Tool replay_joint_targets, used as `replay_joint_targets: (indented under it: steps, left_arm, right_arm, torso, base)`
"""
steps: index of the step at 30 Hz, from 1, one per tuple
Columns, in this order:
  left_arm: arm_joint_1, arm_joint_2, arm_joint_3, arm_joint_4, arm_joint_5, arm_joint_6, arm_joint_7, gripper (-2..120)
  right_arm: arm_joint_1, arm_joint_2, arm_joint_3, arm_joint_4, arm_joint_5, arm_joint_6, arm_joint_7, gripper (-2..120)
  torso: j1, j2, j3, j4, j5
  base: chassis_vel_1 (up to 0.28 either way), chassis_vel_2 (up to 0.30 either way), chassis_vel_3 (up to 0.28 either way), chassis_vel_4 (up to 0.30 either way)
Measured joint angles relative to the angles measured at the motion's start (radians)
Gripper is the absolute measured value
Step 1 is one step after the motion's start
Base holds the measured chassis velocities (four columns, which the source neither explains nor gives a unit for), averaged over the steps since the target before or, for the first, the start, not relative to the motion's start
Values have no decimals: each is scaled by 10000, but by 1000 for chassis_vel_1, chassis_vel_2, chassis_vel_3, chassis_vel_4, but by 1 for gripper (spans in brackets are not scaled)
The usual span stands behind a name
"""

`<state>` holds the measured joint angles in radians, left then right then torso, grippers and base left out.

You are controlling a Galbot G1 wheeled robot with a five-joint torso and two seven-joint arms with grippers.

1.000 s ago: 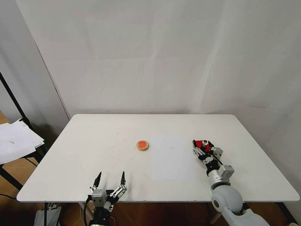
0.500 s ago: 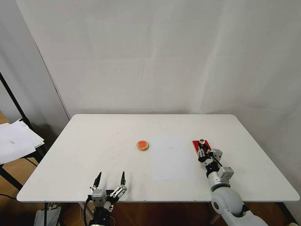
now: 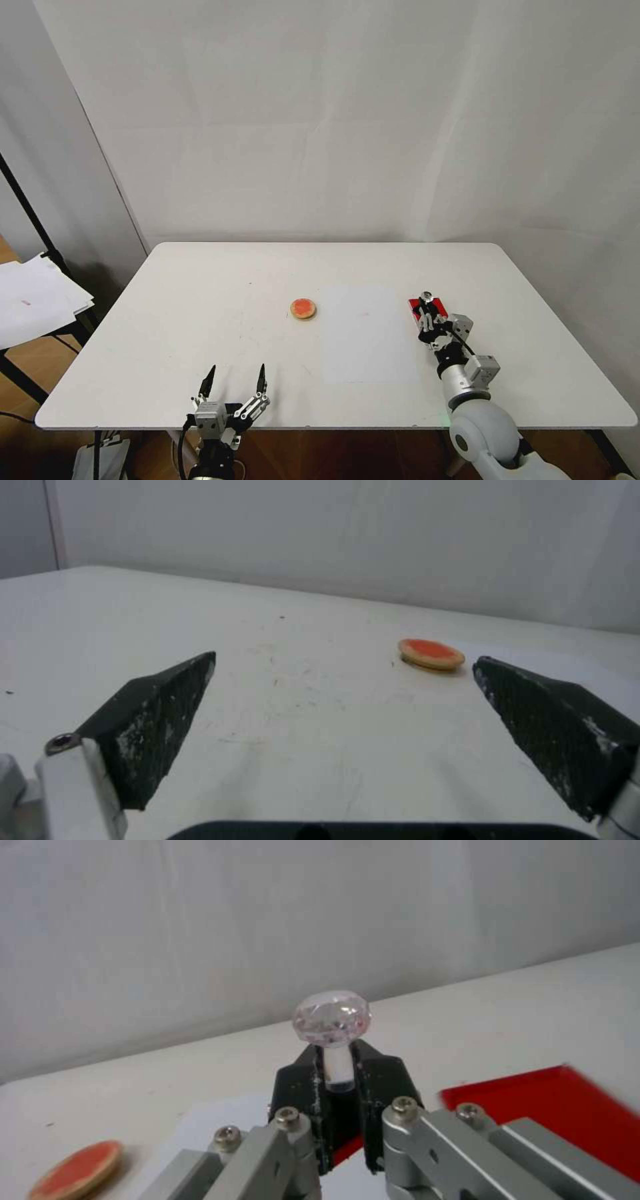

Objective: Pick up the stamp from the ink pad and place it onto another ink pad.

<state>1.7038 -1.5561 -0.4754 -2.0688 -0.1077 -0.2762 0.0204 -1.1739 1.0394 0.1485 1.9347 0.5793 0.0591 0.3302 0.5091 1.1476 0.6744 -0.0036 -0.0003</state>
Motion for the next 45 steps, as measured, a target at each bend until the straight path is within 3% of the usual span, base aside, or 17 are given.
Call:
replay_joint_targets:
  steps: [5,23,37,45]
  left_arm:
    - [0,0,0,0,0,0,0,102]
    - [0,-1,1,0,0,0,0,102]
    - [0,0,0,0,0,0,0,102]
    - [0,0,0,0,0,0,0,102]
  right_arm:
    - [-299,-232,-1266,183,-203,-61,-31,7]
    - [-479,-789,-2540,60,-213,-116,-36,7]
    - [6,-660,-2549,-20,-309,-32,-183,7]
    - [1302,-921,-1806,939,837,141,-637,7]
  torso:
    - [0,0,0,-1,1]
    - [-1,1,-2,-3,0]
    - [1,0,4,0,5]
    - [6,-4,5,2,3]
  base:
    - [0,0,0,0]
    - [0,0,0,0]
    - [0,0,0,0]
    - [0,0,0,0]
